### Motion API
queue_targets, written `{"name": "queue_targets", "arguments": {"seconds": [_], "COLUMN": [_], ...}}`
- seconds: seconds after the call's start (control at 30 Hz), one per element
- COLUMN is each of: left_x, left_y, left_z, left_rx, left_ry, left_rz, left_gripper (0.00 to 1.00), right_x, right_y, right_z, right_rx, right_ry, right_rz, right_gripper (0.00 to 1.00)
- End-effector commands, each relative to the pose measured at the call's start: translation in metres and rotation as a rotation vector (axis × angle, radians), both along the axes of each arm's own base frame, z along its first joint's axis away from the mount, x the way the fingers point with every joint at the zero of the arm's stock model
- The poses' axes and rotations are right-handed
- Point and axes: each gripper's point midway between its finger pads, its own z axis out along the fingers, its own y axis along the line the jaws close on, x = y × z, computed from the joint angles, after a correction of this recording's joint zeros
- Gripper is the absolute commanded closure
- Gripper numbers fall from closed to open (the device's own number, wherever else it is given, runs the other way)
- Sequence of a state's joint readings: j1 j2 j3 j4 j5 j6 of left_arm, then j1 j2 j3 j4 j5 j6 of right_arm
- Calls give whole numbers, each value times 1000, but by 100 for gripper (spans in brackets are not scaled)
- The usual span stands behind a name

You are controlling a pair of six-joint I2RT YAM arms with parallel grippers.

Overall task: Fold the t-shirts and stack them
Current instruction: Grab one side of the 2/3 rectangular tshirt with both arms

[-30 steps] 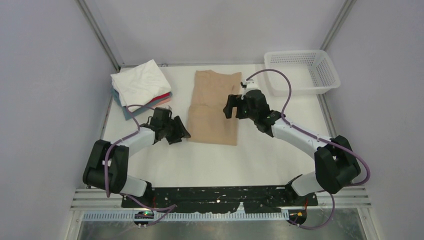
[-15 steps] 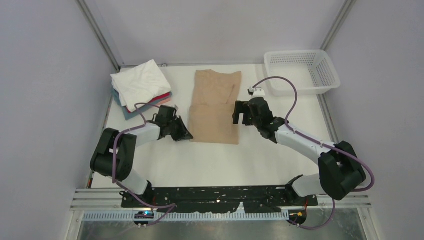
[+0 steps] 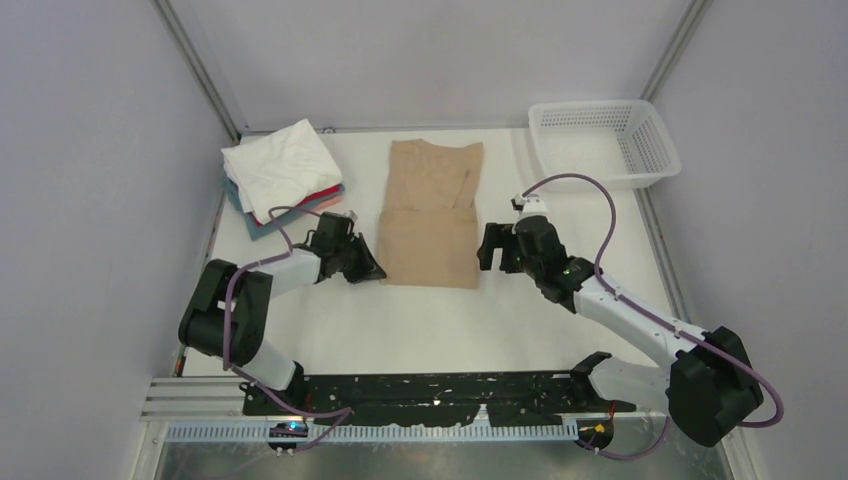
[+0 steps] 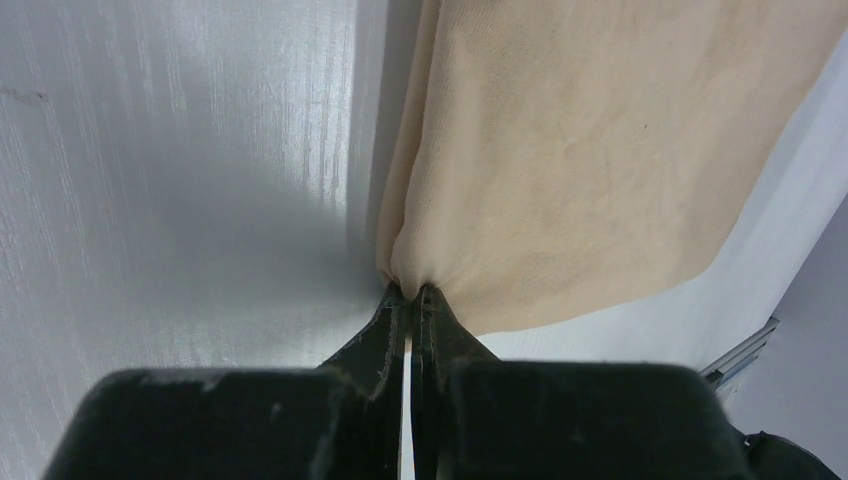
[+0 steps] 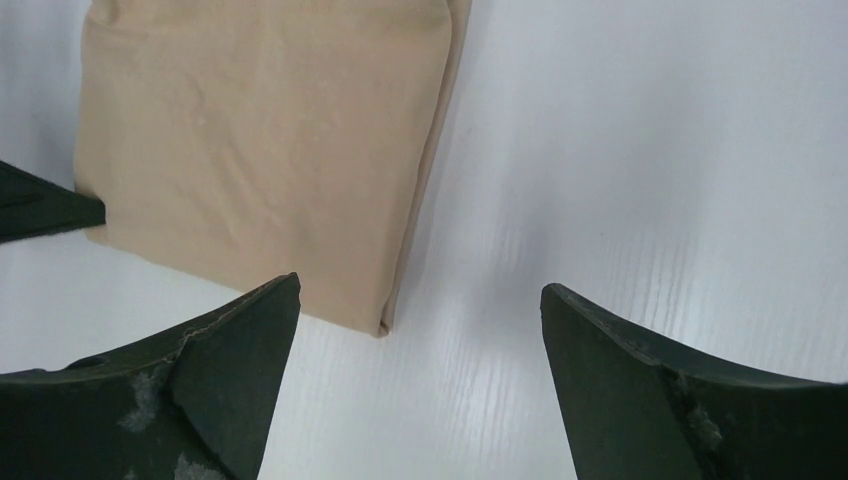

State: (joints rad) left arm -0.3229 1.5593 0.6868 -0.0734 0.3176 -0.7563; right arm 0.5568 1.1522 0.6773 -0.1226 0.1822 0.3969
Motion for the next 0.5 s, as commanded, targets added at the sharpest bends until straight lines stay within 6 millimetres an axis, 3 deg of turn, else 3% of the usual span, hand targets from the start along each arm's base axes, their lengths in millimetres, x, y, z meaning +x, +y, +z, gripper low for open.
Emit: {"name": "queue_targets", "arguments": {"seconds": [0.0,0.23,0.47], "left_x": [-2,-4,-5], "left_y": [1,1,4], "left_z": [1,6,5], "left_rx": [17,20,35], "left_ry": [-24,-41,-41], "left_rz": [-5,-5,1], "left_gripper": [100,100,100], "right_x": [-35,-63,-58], "right_y": [3,19,32], "right_z": [-21,-46,-69], "right_rx": [38,84,54], "right_ry": [87,206,272], "right_rz": [84,205,235], "right_gripper": [5,3,1]}}
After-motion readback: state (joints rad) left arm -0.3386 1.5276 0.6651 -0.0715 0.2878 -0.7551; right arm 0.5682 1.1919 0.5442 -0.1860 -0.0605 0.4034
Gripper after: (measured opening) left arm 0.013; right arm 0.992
